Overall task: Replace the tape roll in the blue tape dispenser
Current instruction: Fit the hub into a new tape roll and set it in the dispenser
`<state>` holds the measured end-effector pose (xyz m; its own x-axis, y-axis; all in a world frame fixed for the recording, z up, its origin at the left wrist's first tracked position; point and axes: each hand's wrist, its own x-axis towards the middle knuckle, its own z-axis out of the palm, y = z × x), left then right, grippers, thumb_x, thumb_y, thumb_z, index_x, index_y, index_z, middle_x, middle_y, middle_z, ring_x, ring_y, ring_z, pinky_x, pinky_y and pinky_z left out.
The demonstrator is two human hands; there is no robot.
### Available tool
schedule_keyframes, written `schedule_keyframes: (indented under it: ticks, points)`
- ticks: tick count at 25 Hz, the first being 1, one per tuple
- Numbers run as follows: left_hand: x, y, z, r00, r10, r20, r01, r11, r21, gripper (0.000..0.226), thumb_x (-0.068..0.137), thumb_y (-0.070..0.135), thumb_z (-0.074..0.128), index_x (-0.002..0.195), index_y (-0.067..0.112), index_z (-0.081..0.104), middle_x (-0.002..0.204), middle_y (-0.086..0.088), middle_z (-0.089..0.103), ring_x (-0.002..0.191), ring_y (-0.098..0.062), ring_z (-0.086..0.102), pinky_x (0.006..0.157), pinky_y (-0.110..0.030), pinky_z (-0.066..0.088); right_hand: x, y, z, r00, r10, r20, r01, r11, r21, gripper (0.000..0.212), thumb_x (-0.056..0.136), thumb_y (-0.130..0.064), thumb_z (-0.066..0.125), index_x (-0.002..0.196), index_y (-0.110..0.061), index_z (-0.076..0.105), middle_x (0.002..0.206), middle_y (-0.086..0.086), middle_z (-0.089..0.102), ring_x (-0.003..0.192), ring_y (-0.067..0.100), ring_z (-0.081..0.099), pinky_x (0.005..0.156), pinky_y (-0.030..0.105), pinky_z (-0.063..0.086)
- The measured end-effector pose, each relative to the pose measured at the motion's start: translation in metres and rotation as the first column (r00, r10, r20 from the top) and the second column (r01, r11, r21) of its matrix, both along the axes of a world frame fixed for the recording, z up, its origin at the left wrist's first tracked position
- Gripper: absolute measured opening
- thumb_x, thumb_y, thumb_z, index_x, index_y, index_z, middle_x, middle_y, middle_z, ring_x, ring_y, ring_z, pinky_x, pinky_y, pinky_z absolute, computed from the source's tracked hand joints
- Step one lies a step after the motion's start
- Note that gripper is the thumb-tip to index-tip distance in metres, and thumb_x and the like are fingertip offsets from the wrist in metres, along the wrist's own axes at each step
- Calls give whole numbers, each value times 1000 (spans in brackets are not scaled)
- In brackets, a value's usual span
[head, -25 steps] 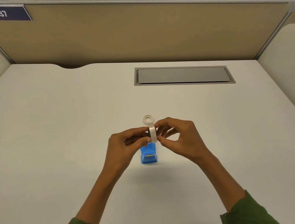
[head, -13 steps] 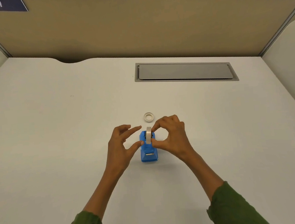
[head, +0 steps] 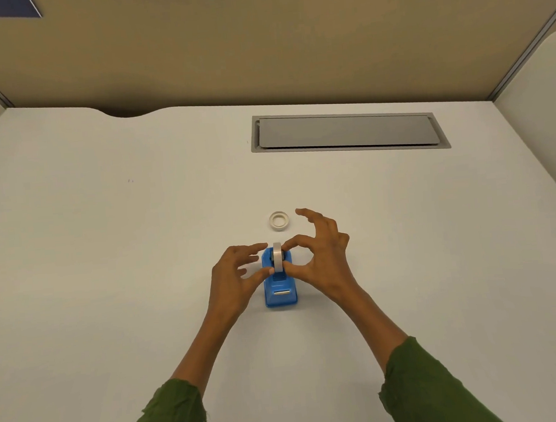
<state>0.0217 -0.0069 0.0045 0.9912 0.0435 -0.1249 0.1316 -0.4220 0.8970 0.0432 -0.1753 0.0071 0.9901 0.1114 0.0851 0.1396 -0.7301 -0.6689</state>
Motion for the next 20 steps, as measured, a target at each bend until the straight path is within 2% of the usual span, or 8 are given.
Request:
schedule_keyframes:
  ticks: [3,11,13,16,18,20]
  points:
    - [1,-1,-4,999,6,-32,-7,999,-34,47,72,19,76,116,23,59,111,-3,65,94,-13,62,73,-12,45,1,0,0,1000,18,1,-18,1000,-15,25,64,-35,82,86,-29,72,144,-2,40,129,19,37,94,39,26]
    - [2,0,-3,999,-3,-48,1,999,-40,47,73,14,75,117,15,59,114,-8,65,96,-17,62,80,-24,50,-1,5,-2,999,38,-19,-39,998,-54,24,70,-32,78,90,-20,70,139,3,44,112,18,48,88,36,32]
    - [2,0,-2,999,-15,-44,13,999,-34,48,73,13,74,118,14,59,115,-9,64,97,-18,62,81,-27,50,-4,6,-4,999,41,-13,-41,998,-56,24,73,-29,78,93,-18,71,137,4,45,110,19,49,89,36,37]
    - [2,-2,1,999,-20,-41,18,999,-29,47,74,10,73,119,12,58,117,-11,63,98,-19,61,82,-28,50,-8,7,-3,998,29,-57,-27,999,20,28,77,-19,76,104,-17,70,132,5,48,103,18,54,87,30,47]
    - [0,-1,1,999,-21,-43,20,999,-29,46,75,10,72,119,12,57,118,-12,63,100,-20,61,83,-29,51,-7,6,-2,992,13,-124,-4,997,74,33,77,-12,75,109,-16,68,126,5,53,91,14,58,82,27,52]
    - [-2,1,0,999,-19,-43,19,1000,-19,46,76,11,71,120,14,57,118,-10,63,98,-17,61,80,-24,50,-8,3,-1,986,-12,-167,39,987,159,41,75,-7,75,114,-14,65,121,7,57,84,14,62,76,23,54]
